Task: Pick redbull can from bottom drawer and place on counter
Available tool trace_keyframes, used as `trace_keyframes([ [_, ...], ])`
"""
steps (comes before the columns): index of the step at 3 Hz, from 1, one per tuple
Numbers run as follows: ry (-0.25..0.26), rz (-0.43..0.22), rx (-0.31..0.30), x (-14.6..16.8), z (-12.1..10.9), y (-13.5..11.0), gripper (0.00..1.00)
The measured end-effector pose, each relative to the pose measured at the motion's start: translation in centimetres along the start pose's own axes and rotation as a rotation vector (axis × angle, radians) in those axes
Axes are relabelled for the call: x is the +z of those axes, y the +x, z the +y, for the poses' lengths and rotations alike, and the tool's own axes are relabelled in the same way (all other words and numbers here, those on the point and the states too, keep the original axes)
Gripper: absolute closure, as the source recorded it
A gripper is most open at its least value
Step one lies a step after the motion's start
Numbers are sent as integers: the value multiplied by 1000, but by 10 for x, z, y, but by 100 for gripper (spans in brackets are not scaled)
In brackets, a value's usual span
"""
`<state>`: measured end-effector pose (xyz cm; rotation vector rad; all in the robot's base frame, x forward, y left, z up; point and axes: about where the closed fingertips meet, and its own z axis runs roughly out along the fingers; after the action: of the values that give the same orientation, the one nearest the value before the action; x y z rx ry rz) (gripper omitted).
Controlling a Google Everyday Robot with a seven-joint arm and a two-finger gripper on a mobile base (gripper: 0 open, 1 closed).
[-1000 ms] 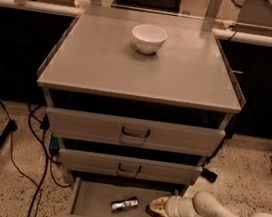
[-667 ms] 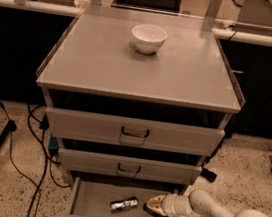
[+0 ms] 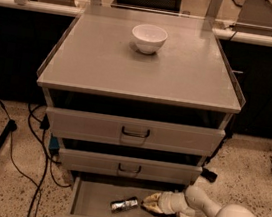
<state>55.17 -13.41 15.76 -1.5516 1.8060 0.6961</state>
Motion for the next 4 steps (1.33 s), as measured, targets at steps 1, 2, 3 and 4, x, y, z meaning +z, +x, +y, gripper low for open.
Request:
trace_keyframes([
  [1,-13,-6,-5,7,-1,0,13],
  [2,-19,-14,-9,12,-2,0,10],
  [3,-17,-33,-10,18,-2,0,24],
  [4,-15,-50,-10,25,-3,0,36],
])
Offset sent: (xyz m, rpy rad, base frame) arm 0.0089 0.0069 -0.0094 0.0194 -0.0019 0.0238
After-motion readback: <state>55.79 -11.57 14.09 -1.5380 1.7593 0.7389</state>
